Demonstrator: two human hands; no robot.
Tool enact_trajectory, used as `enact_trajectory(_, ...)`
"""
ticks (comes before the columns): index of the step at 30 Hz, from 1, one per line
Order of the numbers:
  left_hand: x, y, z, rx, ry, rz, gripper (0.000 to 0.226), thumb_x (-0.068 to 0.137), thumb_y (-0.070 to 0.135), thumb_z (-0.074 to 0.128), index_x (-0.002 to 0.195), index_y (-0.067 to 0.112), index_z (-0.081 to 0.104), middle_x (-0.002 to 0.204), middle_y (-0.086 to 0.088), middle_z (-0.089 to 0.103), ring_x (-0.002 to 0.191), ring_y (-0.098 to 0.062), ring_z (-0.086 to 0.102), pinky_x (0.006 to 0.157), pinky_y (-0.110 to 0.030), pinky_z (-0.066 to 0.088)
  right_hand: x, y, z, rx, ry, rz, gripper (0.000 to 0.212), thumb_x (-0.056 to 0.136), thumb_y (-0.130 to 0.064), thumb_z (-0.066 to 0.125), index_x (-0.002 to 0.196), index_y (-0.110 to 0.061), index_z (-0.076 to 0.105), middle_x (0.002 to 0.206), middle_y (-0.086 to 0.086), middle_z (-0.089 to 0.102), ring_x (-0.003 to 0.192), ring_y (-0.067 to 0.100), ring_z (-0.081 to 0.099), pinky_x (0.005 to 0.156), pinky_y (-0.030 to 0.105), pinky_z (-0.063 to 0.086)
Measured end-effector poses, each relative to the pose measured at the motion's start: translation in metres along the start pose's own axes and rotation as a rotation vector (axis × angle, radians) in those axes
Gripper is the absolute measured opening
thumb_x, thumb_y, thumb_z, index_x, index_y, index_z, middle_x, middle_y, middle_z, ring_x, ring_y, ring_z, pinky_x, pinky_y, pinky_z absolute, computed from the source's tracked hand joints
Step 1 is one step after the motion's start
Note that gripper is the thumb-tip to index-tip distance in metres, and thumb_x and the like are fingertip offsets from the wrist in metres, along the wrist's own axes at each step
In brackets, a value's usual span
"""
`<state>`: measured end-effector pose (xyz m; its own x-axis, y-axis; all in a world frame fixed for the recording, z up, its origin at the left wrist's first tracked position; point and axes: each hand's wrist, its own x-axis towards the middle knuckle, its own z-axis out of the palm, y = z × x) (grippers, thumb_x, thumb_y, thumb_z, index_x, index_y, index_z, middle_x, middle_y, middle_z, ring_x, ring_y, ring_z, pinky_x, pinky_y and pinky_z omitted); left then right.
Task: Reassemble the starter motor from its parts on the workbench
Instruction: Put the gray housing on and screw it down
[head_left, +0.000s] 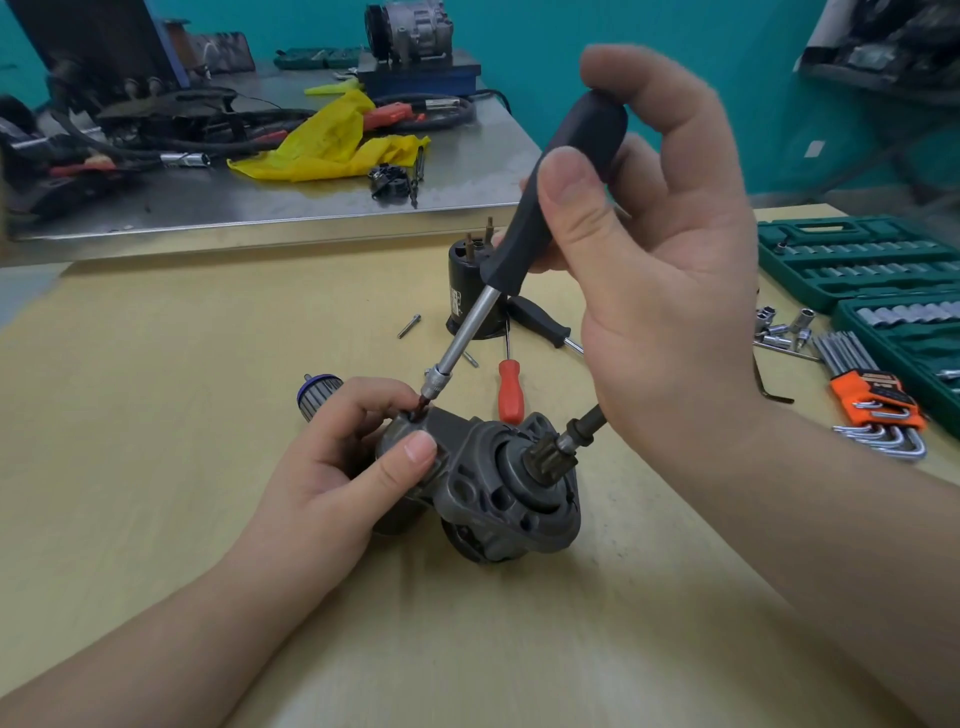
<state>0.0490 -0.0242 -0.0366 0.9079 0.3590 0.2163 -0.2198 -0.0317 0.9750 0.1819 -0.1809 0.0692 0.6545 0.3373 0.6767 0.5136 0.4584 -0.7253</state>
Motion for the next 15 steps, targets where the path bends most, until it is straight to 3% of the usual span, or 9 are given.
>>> enact_trajectory(3, 0.0001, -0.0003, 0.0003, 0.0, 0.003, 0.003, 0.023, 0.081, 0.041, 0.076, 0.103, 0.036, 0.072, 0.099, -0.003, 0.072, 0.083, -0.022, 0.067, 0.072, -0.031, 0.058, 0.0001, 0.002, -0.0022, 0.044, 0.012, 0.018, 0.03, 0.109, -0.007, 0.05, 0.139, -0.012, 0.052, 0.1, 0.009, 0.063, 0.092, 0.026, 0.066, 0.072, 0.065, 0.059)
enact_trajectory(6, 0.0003, -0.0003, 0.0001, 0.001, 0.004, 0.005, 0.023, 0.081, 0.042, 0.076, 0.103, 0.037, 0.072, 0.098, -0.002, 0.072, 0.083, -0.022, 0.066, 0.071, -0.031, 0.058, -0.0009, 0.0027, -0.0038, 0.093, 0.012, 0.044, 0.04, 0.111, -0.004, 0.041, 0.149, -0.015, 0.045, 0.115, 0.02, 0.064, 0.102, 0.041, 0.067, 0.082, 0.05, 0.064)
enact_trajectory(8, 0.0006, -0.0004, 0.0002, -0.001, 0.003, 0.006, 0.022, 0.081, 0.041, 0.076, 0.103, 0.037, 0.072, 0.097, -0.002, 0.072, 0.083, -0.022, 0.066, 0.071, -0.031, 0.058, -0.0006, 0.003, -0.003, 0.075, -0.002, 0.036, 0.037, 0.111, -0.003, 0.043, 0.146, -0.011, 0.046, 0.114, 0.02, 0.065, 0.1, 0.048, 0.066, 0.081, 0.055, 0.064)
enact_trajectory(10, 0.001, -0.0004, 0.0003, -0.001, 0.004, 0.01, 0.022, 0.081, 0.041, 0.076, 0.102, 0.038, 0.072, 0.097, -0.003, 0.071, 0.083, -0.023, 0.066, 0.072, -0.031, 0.058, 0.0003, 0.0034, -0.0018, 0.036, 0.015, 0.027, 0.03, 0.109, -0.004, 0.052, 0.137, -0.012, 0.048, 0.106, 0.012, 0.065, 0.089, 0.041, 0.069, 0.077, 0.06, 0.063)
enact_trajectory(12, 0.0012, -0.0003, 0.0004, 0.006, 0.004, 0.014, 0.021, 0.081, 0.042, 0.075, 0.102, 0.039, 0.072, 0.096, -0.002, 0.07, 0.083, -0.023, 0.064, 0.072, -0.03, 0.057, 0.0018, 0.0036, -0.0014, 0.008, 0.047, 0.02, 0.029, 0.106, -0.005, 0.059, 0.132, -0.013, 0.051, 0.097, 0.003, 0.063, 0.08, 0.026, 0.07, 0.07, 0.047, 0.064)
enact_trajectory(15, 0.0013, -0.0002, 0.0003, 0.003, -0.001, 0.015, 0.021, 0.081, 0.042, 0.075, 0.102, 0.039, 0.072, 0.095, -0.002, 0.07, 0.082, -0.022, 0.064, 0.071, -0.029, 0.057, 0.0018, 0.0037, -0.0028, 0.057, 0.075, 0.05, 0.026, 0.108, -0.01, 0.054, 0.134, -0.013, 0.057, 0.097, 0.001, 0.067, 0.088, 0.023, 0.068, 0.071, 0.038, 0.06)
